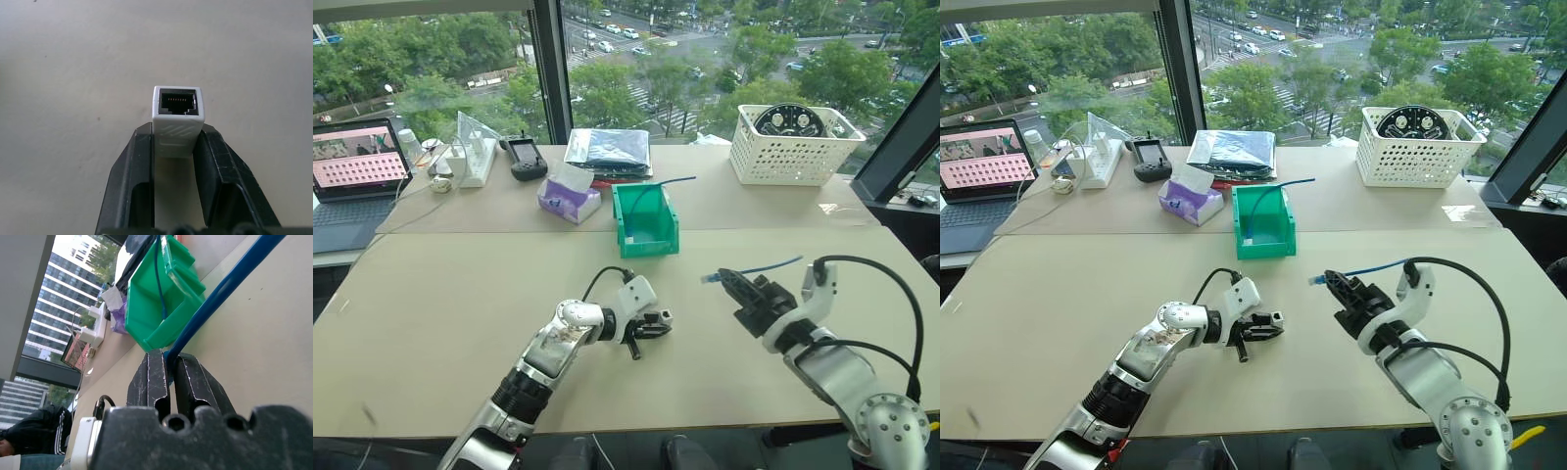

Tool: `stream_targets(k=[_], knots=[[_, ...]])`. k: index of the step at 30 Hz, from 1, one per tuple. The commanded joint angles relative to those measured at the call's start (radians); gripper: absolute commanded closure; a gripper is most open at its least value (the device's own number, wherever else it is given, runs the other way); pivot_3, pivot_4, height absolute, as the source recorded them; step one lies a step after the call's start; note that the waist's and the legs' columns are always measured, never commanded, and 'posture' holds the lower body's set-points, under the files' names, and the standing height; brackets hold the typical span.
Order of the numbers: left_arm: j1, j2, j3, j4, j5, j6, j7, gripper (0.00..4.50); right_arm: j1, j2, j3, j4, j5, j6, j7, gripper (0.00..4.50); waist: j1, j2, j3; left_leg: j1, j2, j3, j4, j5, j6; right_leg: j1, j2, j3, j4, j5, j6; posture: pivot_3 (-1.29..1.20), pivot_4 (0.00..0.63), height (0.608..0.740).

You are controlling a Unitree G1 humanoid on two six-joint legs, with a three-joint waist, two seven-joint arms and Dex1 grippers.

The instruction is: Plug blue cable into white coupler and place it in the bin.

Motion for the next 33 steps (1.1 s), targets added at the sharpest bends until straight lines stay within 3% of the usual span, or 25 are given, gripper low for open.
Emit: stream_targets(k=[1, 12, 33], knots=[[-0.039, 0.045, -0.058, -0.09, 0.064, 0.131, 0.032, 3.87, -0.009, 0.007, 0.065, -0.044, -0.039, 0.01, -0.02, 4.5, -0.001, 0.0, 0.0, 0.0, 0.0, 0.0, 0.0, 0.0, 0.0, 0.0, 0.0, 0.0, 0.0, 0.0, 0.0, 0.0, 0.15, 0.74], [-0.067, 0.021, -0.079, -0.155, 0.031, 0.312, 0.077, 3.87, -0.05, -0.01, 0.21, 0.032, -0.207, 0.113, 0.014, 4.5, 0.001, 0.0, 0.0, 0.0, 0.0, 0.0, 0.0, 0.0, 0.0, 0.0, 0.0, 0.0, 0.0, -0.002, 0.003, 0.0, 0.15, 0.74], [-0.059, 0.013, -0.055, -0.167, -0.046, 0.365, 0.142, 3.87, -0.103, 0.053, 0.201, 0.111, -0.338, 0.181, 0.084, 4.5, 0.001, 0.0, 0.0, 0.001, 0.0, 0.0, 0.0, 0.0, 0.0, 0.0, 0.0, 0.0, 0.0, -0.002, 0.003, 0.0, 0.15, 0.74]])
